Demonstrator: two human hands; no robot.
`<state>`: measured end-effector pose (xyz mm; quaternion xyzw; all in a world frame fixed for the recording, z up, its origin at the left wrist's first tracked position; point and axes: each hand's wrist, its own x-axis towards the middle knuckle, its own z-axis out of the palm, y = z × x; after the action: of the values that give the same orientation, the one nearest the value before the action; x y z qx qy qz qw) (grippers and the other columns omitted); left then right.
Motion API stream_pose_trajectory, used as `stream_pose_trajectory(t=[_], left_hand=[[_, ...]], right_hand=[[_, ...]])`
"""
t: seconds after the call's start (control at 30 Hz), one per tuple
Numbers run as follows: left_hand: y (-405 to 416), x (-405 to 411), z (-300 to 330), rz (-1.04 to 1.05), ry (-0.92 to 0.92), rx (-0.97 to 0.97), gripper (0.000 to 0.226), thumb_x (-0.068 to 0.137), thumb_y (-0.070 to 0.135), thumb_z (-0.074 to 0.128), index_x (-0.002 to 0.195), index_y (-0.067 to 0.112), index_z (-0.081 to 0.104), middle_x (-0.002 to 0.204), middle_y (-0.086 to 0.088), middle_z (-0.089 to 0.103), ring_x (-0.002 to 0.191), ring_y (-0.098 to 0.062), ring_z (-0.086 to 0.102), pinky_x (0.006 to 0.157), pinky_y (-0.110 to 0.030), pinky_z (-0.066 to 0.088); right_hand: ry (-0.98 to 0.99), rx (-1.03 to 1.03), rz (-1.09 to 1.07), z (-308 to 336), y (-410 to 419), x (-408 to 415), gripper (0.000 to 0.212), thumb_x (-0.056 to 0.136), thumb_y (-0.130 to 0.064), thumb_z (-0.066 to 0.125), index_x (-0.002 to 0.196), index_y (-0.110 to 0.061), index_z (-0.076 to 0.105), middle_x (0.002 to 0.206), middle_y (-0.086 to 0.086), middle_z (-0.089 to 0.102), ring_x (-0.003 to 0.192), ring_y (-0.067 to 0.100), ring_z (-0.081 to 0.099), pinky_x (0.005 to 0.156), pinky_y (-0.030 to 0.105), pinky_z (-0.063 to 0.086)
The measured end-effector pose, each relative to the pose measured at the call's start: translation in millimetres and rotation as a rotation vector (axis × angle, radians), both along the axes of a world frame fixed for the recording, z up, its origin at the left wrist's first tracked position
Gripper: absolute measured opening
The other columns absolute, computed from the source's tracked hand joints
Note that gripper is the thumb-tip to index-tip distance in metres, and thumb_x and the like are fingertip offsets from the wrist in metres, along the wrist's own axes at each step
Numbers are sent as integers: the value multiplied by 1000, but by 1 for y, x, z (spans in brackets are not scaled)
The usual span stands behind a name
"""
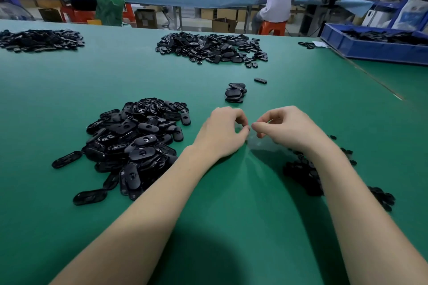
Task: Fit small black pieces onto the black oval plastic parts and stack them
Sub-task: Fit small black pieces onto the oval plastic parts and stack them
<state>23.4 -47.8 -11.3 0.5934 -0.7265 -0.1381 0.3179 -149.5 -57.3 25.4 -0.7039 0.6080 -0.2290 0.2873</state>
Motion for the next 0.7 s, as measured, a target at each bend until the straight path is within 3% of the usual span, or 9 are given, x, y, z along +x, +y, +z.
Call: stream_pose_trajectory(t=[0.13,0.33,0.47,0.6,0.7], left_hand=[[5,12,8,77,-38,-2,11,89,35,64,97,28,68,106,6,66,105,-16,58,87,-34,49],[13,17,7,110,-113,30,16,91,38,63,101,26,68,100,4,57,106,-20,55,81,-31,40],[14,21,6,129,-161,55,23,92,41,63,107,25,65,115,-2,60,117,-24,50,98,-38,42],[13,23,4,198,-289,46,30,92,46,62,113,25,62,133,-5,53,131,-26,39,110,-42,29],[12,24,3,235,-278,79,31,91,47,62,113,25,60,139,-6,49,136,-27,35,116,-48,26]], right_hand=[[113,-6,22,-8,3,12,17,82,-46,71,77,-30,74,76,-14,75,78,7,65,74,30,53],[183,17,56,-17,5,23,18,83,-49,69,76,-33,73,80,-15,71,84,9,65,77,32,54],[170,22,56,-17,6,23,17,83,-48,71,77,-32,73,81,-16,70,88,11,66,83,33,56],[155,31,56,-17,7,22,17,83,-48,71,78,-32,73,84,-16,71,92,12,67,87,34,56],[149,25,55,-17,8,22,18,83,-48,71,78,-31,73,83,-15,71,92,12,67,88,35,56]])
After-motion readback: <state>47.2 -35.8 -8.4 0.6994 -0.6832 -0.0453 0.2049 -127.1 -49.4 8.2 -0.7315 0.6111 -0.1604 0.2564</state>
